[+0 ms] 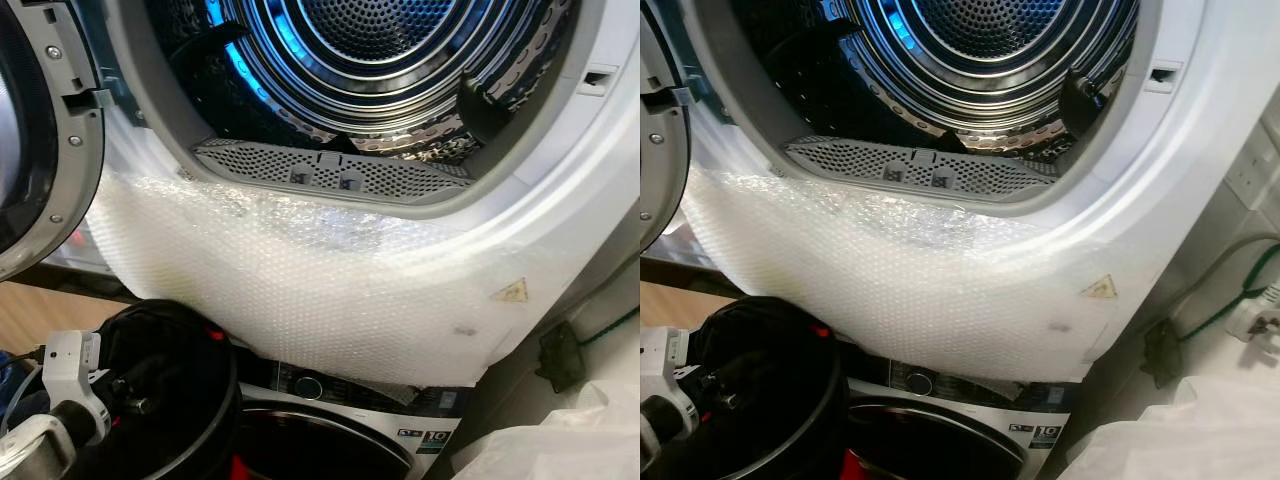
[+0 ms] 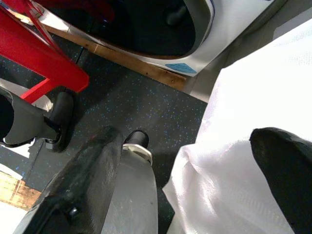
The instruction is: Clothes washing
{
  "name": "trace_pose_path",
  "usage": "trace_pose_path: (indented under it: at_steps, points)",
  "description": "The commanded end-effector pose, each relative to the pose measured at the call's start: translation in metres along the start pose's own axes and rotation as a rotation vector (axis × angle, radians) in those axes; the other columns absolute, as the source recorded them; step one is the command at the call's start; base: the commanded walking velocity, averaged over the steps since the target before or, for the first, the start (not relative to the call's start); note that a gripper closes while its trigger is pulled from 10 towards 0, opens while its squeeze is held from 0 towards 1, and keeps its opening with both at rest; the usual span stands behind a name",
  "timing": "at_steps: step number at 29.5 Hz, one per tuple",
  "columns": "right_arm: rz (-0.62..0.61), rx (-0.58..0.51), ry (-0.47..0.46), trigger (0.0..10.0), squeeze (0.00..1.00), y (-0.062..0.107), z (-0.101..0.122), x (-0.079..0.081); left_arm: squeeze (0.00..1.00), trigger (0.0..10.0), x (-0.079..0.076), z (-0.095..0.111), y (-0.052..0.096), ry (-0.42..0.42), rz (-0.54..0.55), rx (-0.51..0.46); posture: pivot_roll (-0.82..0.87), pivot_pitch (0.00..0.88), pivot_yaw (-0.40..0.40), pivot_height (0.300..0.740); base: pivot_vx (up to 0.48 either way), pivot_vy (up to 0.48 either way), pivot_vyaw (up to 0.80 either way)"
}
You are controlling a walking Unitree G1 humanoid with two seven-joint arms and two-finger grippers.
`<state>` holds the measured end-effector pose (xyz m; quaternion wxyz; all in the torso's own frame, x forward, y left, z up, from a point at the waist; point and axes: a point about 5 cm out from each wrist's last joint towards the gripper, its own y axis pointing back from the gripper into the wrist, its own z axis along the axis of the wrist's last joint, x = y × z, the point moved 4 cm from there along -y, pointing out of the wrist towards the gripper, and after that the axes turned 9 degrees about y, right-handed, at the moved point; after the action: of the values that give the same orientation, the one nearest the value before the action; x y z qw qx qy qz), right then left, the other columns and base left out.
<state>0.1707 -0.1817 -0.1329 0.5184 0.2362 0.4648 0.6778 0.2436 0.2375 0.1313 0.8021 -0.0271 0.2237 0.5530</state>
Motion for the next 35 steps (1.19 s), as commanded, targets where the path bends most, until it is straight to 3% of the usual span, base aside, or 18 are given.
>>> trace_pose_path:
  at_steps: [1, 3, 8, 12, 14, 15, 17, 18, 21, 23, 28, 31, 33, 34, 35]
  points:
    - [0.005, 0.002, -0.015, 10.0, 0.00, 0.000, 0.000, 0.001, 0.00, 0.0, -0.032, 0.017, 0.001, -0.019, -0.183, -0.042, 0.18, 0.000, -0.009, 0.740, 0.000, 0.000, 0.00]
    - [0.003, -0.004, -0.020, 10.0, 0.00, 0.000, 0.002, 0.001, 0.00, 0.0, -0.044, 0.023, 0.005, -0.017, -0.264, -0.053, 0.18, 0.000, -0.007, 0.740, 0.000, 0.000, 0.00]
    - [0.004, -0.011, -0.027, 10.0, 0.00, -0.001, 0.004, 0.001, 0.00, 0.0, -0.055, 0.030, 0.006, -0.015, -0.333, -0.065, 0.17, 0.000, -0.006, 0.740, 0.000, 0.000, 0.00]
    - [0.010, -0.015, -0.030, 10.0, 0.00, -0.001, 0.004, 0.003, 0.00, 0.0, -0.082, 0.050, 0.010, -0.031, -0.507, -0.115, 0.18, 0.000, -0.010, 0.740, 0.000, 0.000, 0.00]
    - [0.010, -0.017, -0.032, 10.0, 0.00, -0.001, 0.005, 0.003, 0.00, 0.0, -0.097, 0.061, 0.003, -0.110, -0.588, -0.107, 0.18, 0.000, -0.012, 0.740, 0.000, 0.000, 0.00]
    - [0.010, -0.017, -0.032, 10.0, 0.00, -0.001, 0.005, 0.003, 0.00, 0.0, -0.097, 0.061, 0.003, -0.110, -0.588, -0.107, 0.18, 0.000, -0.012, 0.740, 0.000, 0.000, 0.00]
    - [0.011, -0.019, -0.032, 10.0, 0.00, -0.001, 0.006, 0.004, 0.00, 0.0, -0.107, 0.070, -0.007, -0.187, -0.632, -0.111, 0.18, 0.000, -0.011, 0.740, 0.000, 0.000, 0.00]
    - [0.009, -0.026, -0.039, 10.0, 0.00, -0.001, 0.008, 0.004, 0.00, 0.0, -0.124, 0.081, -0.008, -0.207, -0.733, -0.136, 0.17, 0.000, -0.009, 0.740, 0.000, 0.000, 0.00]
    - [0.008, -0.034, -0.045, 10.0, 0.00, -0.001, 0.010, 0.005, 0.00, 0.0, -0.145, 0.094, -0.011, -0.258, -0.860, -0.147, 0.16, 0.000, -0.011, 0.740, 0.000, 0.000, 0.00]
    - [0.009, -0.034, -0.045, 10.0, 0.00, -0.001, 0.010, 0.005, 0.00, 0.0, -0.151, 0.097, -0.012, -0.273, -0.893, -0.146, 0.15, 0.000, -0.011, 0.740, 0.000, 0.000, 0.00]
    - [-0.002, -0.029, -0.054, 10.0, 0.00, -0.001, 0.006, 0.004, 0.00, 0.0, -0.185, 0.126, -0.026, -0.406, -1.084, -0.212, 0.14, 0.000, -0.005, 0.740, 0.000, 0.000, 0.00]
    - [-0.002, -0.025, -0.054, 10.0, 0.00, -0.001, 0.004, 0.005, 0.00, 0.0, -0.191, 0.140, -0.031, -0.448, -1.103, -0.264, 0.14, 0.000, -0.006, 0.740, 0.000, 0.000, 0.00]
    - [0.000, -0.020, -0.056, 10.0, 0.00, 0.000, 0.001, 0.006, 0.00, 0.0, -0.201, 0.166, -0.037, -0.513, -1.140, -0.343, 0.14, 0.000, -0.003, 0.740, 0.000, 0.000, 0.00]
    - [0.000, -0.020, -0.056, 10.0, 0.00, 0.000, 0.001, 0.006, 0.00, 0.0, -0.201, 0.166, -0.037, -0.513, -1.140, -0.343, 0.14, 0.000, -0.003, 0.740, 0.000, 0.000, 0.00]
    - [0.001, -0.018, -0.056, 10.0, 0.00, 0.000, 0.000, 0.006, 0.00, 0.0, -0.204, 0.179, -0.041, -0.517, -1.144, -0.375, 0.14, 0.000, -0.003, 0.740, 0.000, 0.000, 0.00]
